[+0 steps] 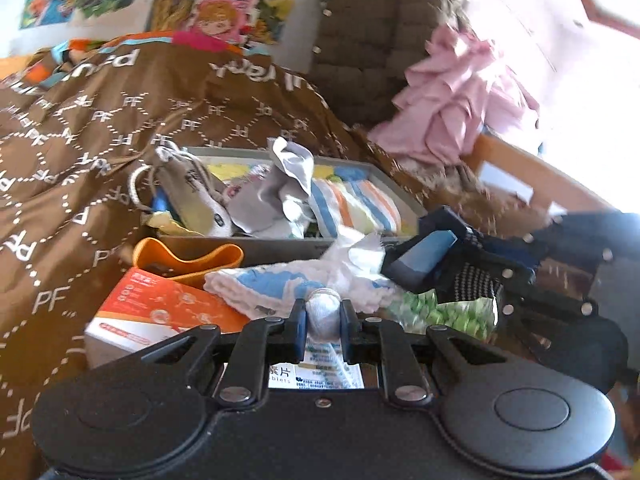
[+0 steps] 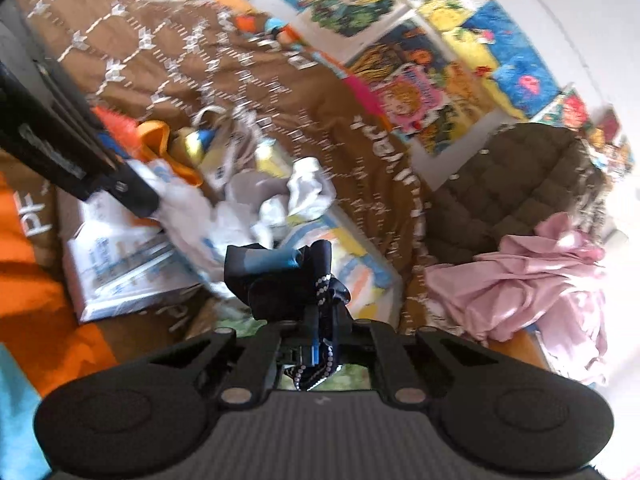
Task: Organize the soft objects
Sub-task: 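Carry the towel with the left tool while the right tool carries the striped cloth over the tray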
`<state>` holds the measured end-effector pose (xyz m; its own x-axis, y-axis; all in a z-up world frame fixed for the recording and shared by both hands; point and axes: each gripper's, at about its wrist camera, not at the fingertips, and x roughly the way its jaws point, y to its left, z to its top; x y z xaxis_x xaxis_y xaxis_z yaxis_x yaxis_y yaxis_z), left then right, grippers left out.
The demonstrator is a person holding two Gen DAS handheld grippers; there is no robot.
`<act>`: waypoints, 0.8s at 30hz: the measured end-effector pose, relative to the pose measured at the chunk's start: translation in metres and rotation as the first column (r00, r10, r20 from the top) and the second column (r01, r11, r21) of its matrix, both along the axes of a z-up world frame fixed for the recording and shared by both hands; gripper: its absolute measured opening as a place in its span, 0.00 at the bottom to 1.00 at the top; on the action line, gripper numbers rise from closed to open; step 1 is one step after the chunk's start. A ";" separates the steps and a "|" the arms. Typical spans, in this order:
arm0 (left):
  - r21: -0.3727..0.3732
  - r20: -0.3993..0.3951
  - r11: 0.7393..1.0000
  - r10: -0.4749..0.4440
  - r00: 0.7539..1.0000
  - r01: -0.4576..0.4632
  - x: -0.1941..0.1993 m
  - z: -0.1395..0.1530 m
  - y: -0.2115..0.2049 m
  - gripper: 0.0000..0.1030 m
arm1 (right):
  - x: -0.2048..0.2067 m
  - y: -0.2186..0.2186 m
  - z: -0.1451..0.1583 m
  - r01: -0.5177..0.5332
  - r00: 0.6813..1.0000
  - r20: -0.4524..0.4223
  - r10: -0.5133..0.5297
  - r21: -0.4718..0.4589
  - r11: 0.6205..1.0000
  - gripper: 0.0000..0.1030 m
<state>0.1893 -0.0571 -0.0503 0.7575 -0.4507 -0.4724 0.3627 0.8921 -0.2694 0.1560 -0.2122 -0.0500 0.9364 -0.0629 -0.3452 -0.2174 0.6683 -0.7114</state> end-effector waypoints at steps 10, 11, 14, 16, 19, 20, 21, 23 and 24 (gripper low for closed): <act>-0.103 0.017 0.992 0.074 0.997 -0.072 -0.021 0.035 0.020 0.16 | -0.004 -0.015 0.020 0.034 0.993 0.110 -0.044 0.095 0.995 0.06; -0.106 0.022 0.992 0.075 0.997 -0.072 -0.023 0.037 0.020 0.16 | -0.004 -0.015 0.020 0.034 0.992 0.114 -0.045 0.098 0.995 0.06; -0.116 0.040 0.991 0.073 0.997 -0.068 -0.028 0.042 0.019 0.16 | -0.006 -0.016 0.022 0.029 0.990 0.132 -0.043 0.105 0.994 0.06; -0.130 0.049 0.990 0.069 0.996 -0.063 -0.030 0.045 0.021 0.16 | -0.006 -0.017 0.024 0.028 0.989 0.144 -0.045 0.114 0.993 0.06; -0.154 0.066 0.986 0.067 0.996 -0.056 -0.032 0.050 0.022 0.16 | -0.007 -0.017 0.025 0.031 0.986 0.162 -0.051 0.123 0.992 0.06; -0.163 0.071 0.985 0.066 0.995 -0.054 -0.032 0.051 0.023 0.16 | -0.007 -0.018 0.025 0.032 0.985 0.167 -0.053 0.126 0.991 0.06; -0.173 0.076 0.984 0.065 0.995 -0.051 -0.033 0.053 0.024 0.16 | -0.007 -0.018 0.025 0.034 0.984 0.171 -0.056 0.130 0.991 0.06; -0.186 0.082 0.982 0.059 0.995 -0.042 -0.033 0.055 0.025 0.16 | -0.006 -0.019 0.026 0.038 0.982 0.180 -0.063 0.137 0.990 0.06; -0.193 0.087 0.981 0.051 0.995 -0.033 -0.033 0.056 0.025 0.16 | -0.005 -0.020 0.026 0.040 0.981 0.183 -0.066 0.141 0.989 0.06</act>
